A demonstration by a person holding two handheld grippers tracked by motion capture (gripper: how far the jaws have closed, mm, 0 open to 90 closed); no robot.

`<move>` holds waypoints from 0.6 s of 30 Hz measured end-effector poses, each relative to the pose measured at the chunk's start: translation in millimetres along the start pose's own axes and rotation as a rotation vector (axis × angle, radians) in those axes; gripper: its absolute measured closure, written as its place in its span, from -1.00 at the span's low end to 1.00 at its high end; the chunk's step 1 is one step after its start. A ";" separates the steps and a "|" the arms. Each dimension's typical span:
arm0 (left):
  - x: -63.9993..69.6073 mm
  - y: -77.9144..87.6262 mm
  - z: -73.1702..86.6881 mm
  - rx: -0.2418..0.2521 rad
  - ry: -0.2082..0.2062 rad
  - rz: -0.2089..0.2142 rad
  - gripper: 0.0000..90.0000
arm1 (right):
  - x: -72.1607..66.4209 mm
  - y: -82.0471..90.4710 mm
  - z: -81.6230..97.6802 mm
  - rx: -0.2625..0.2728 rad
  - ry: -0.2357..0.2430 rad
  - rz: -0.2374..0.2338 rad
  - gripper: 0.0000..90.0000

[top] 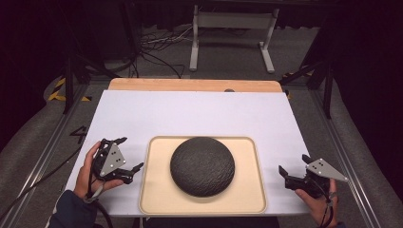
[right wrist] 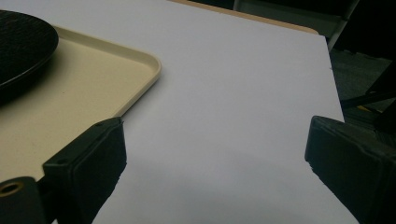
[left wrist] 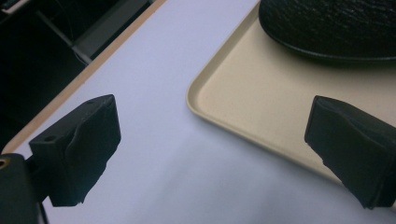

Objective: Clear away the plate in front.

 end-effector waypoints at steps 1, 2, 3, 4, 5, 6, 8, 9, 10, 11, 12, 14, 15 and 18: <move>-1.3 -0.2 2.2 -0.002 0.008 0.005 -0.89 | -0.1 -0.1 0.1 0.000 0.001 -0.002 -0.87; -3.5 -0.5 5.0 -0.005 0.016 0.009 -0.89 | -0.1 -0.2 0.1 -0.001 0.001 -0.002 -0.87; -4.7 -0.5 7.4 -0.006 0.025 0.011 -0.89 | -0.1 -0.3 0.1 -0.002 0.000 -0.002 -0.87; -7.1 -0.2 11.3 -0.006 0.039 0.009 -0.88 | -0.2 -0.4 0.1 -0.002 0.001 -0.002 -0.87; -9.1 0.0 14.6 -0.003 0.056 0.016 -0.87 | -0.4 -0.5 0.2 -0.003 0.002 -0.002 -0.87; -10.9 0.0 18.1 -0.003 0.071 0.023 -0.87 | -0.5 -0.4 0.2 -0.003 0.003 -0.003 -0.87; -13.4 -1.1 25.0 -0.020 0.091 0.024 -0.87 | -0.3 -0.6 0.4 -0.004 0.003 -0.004 -0.87; -14.2 -1.4 28.1 -0.025 0.098 0.034 -0.87 | -0.2 -0.8 0.5 -0.005 0.002 -0.004 -0.87; -14.3 -1.4 30.4 -0.025 0.108 0.038 -0.88 | -0.1 -0.9 0.6 -0.006 0.002 -0.005 -0.87; -14.4 -1.4 33.6 -0.034 0.115 0.041 -0.88 | -0.1 -0.9 0.7 -0.006 0.003 -0.005 -0.87; -14.4 -1.4 35.6 -0.037 0.119 0.044 -0.88 | 0.0 -1.0 0.8 -0.007 0.003 -0.005 -0.87; -13.6 -0.4 38.8 -0.030 0.134 0.048 -0.88 | 0.0 -1.1 0.9 -0.007 0.002 -0.006 -0.87; -13.1 0.3 40.0 -0.029 0.139 0.049 -0.88 | -0.1 -1.2 0.8 -0.008 0.003 -0.006 -0.87; -11.2 2.3 42.9 -0.024 0.158 0.053 -0.88 | -0.6 -1.6 1.0 -0.012 0.007 -0.007 -0.87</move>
Point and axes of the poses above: each handheld gripper's, and its own axes: y roughly backward along the jaws, z roughly out of its underside, x roughly to its right, the point moved 2 cm from there along -y, roughly forward along the jaws, and after that the axes turned 12 degrees about -x, right-handed, at the moved point
